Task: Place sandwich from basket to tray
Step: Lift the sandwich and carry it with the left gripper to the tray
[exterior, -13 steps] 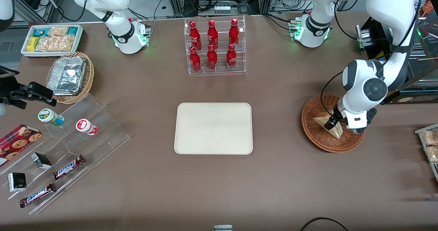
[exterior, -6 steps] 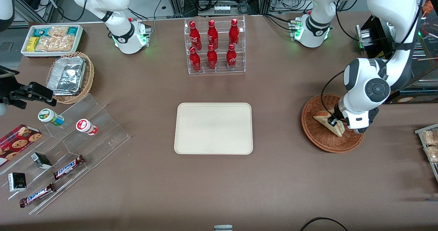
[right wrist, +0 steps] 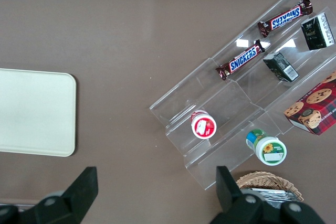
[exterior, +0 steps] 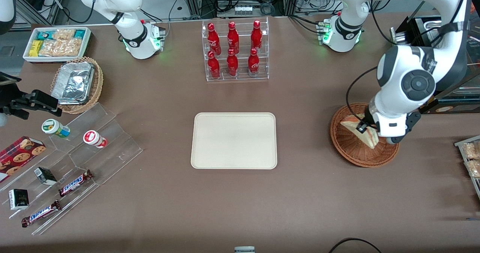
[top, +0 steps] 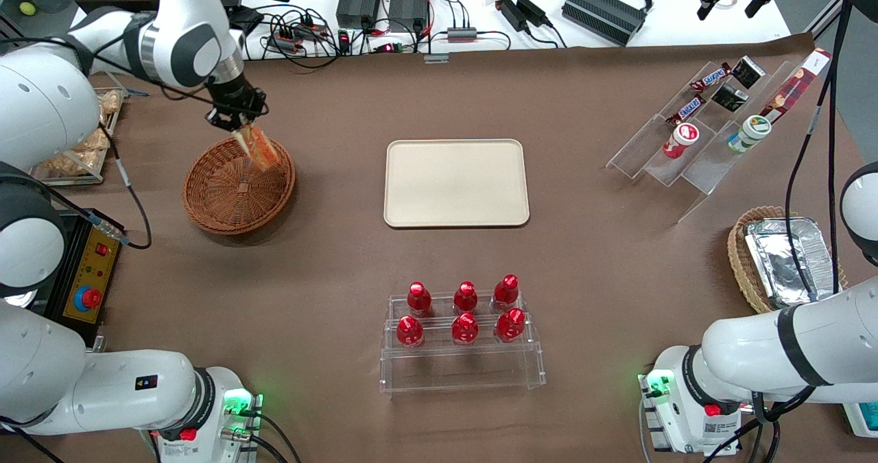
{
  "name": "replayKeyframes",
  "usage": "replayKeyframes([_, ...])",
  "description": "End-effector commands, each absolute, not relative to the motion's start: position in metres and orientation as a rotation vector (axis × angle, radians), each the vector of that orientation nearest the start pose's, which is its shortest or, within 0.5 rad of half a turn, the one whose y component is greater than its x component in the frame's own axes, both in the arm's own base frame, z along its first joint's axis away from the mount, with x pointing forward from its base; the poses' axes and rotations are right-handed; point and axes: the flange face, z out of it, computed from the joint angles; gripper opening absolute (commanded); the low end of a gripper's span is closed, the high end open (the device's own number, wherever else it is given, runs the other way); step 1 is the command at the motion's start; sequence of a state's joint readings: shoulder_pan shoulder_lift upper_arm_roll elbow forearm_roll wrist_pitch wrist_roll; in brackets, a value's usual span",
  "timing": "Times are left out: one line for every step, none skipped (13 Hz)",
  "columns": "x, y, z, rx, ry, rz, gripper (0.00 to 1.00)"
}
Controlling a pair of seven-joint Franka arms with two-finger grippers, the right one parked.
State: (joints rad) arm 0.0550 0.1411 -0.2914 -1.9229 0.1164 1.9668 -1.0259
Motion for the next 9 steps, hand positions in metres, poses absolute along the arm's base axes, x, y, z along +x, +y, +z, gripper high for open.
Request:
replayKeyframes([0.565, -0.187, 0.442, -2.929, -0.972, 0.041, 0.0])
replayKeyframes([0.562, -0.21, 0.443, -2.963, -0.917, 0.034, 0.0])
replayKeyframes([0.557, -0.234, 0.443, -3.001, -0.853, 0.034, 0.0])
replayKeyframes([0.556, -0.259, 0.438, -3.044, -0.779, 0.025, 0.0])
replayKeyframes([0.552, -0.284, 0.431, -3.089, -0.702, 0.016, 0.0])
replayKeyframes([0.543, -0.316, 0.422, -3.123, -0.602, -0.016, 0.0])
replayKeyframes([0.536, -0.343, 0.412, -3.139, -0.518, -0.041, 0.0])
replayKeyframes([0.536, -0.354, 0.405, -3.144, -0.474, -0.06, 0.0])
replayKeyframes([0.536, -0.365, 0.396, -3.15, -0.432, -0.067, 0.0])
